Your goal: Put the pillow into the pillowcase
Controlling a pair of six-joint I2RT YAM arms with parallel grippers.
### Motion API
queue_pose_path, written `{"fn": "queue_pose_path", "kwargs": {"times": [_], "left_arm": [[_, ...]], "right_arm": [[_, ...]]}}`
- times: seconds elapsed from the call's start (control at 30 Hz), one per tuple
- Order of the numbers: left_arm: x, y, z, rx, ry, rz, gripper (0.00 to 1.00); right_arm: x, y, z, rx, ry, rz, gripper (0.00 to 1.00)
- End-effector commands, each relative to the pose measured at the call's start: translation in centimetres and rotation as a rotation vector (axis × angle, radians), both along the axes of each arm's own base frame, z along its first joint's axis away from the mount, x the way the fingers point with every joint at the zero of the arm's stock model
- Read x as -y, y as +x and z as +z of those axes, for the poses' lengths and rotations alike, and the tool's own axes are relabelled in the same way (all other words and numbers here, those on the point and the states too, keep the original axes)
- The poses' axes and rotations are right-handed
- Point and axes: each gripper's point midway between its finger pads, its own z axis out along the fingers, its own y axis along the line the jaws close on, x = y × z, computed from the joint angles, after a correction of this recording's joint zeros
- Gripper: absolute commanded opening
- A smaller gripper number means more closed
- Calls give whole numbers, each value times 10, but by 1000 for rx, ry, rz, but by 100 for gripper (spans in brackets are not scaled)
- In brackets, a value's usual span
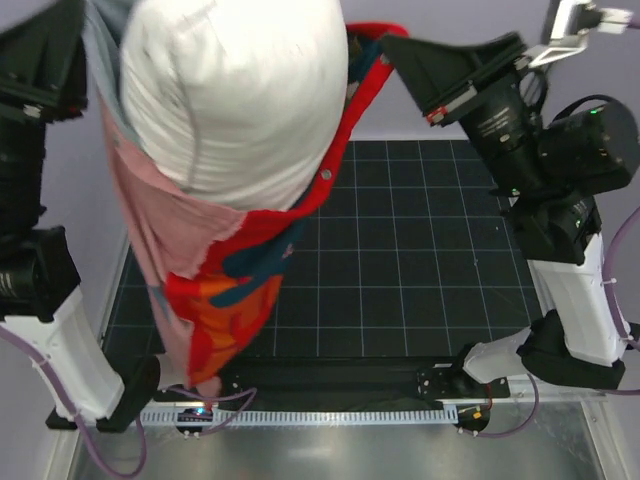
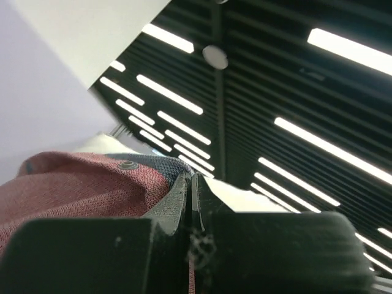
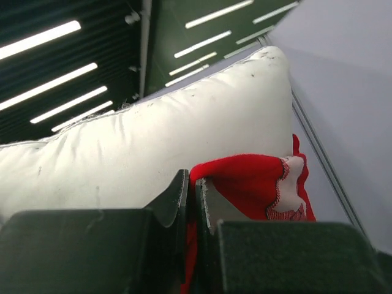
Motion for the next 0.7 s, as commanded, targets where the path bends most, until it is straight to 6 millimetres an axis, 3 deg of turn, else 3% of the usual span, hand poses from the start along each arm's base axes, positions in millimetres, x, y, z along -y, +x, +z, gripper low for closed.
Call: {"fn": "queue_pose_path", "kwargs": {"times": [0.0, 0.03, 0.07, 0.1, 0.13, 0.17, 0.2, 0.23, 0.27, 0.3, 0.33, 0.37, 0.4, 0.43, 0.47, 0.5, 0.53, 0.57, 0.6, 0.63, 0.67], "left_arm": [[-21, -73, 73, 295, -204, -80, 0], [-18, -56, 69, 259, -193, -91, 0], [-8, -70, 59, 257, -132, -115, 0], [-3, -4, 24, 105, -82, -68, 1], [-2, 3, 1, 57, -62, -43, 0], [-11, 12, -19, 21, -92, 11, 0], [-19, 27, -77, -49, -122, 52, 0], [-26, 27, -99, -56, -155, 79, 0], [-31, 36, -127, -97, -175, 103, 0], [-37, 16, -138, -80, -197, 129, 0], [-38, 33, -162, -140, -178, 156, 0], [-38, 30, -160, -129, -171, 163, 1], [-37, 41, -156, -140, -161, 165, 0], [-36, 13, -110, -40, -151, 160, 0], [-34, 5, -87, -3, -134, 160, 1], [-25, 25, -65, 3, -87, 139, 1], [-22, 12, -38, 60, -66, 137, 0], [-23, -61, 16, 228, -60, 137, 0], [-21, -66, 31, 263, -47, 137, 1], [-19, -53, 38, 261, -37, 128, 1], [-17, -77, 48, 312, -40, 108, 1]], "right_arm": [[155, -131, 131, 407, 458, -31, 4], [159, -132, 130, 404, 468, -30, 4], [147, -122, 116, 369, 437, -25, 4], [144, -114, 105, 339, 428, -38, 4], [136, -103, 89, 305, 404, -57, 4], [89, -53, 36, 182, 289, -84, 4], [112, -67, 27, 193, 343, -99, 4], [74, -23, -37, 70, 252, -131, 4], [80, -25, -47, 75, 305, -127, 4], [78, -20, -66, 49, 311, -131, 4], [83, -19, -76, 37, 333, -139, 4], [81, -12, -85, 26, 350, -153, 4], [81, -11, -80, 37, 345, -166, 4], [90, -21, -42, 87, 376, -166, 4], [84, -26, -26, 108, 317, -149, 4], [63, -14, -14, 122, 260, -151, 4], [104, -56, 50, 240, 364, -136, 4], [106, -65, 69, 274, 368, -119, 4], [106, -73, 82, 300, 349, -98, 4], [124, -92, 108, 358, 402, -90, 4], [125, -95, 110, 351, 385, -86, 4]]}}
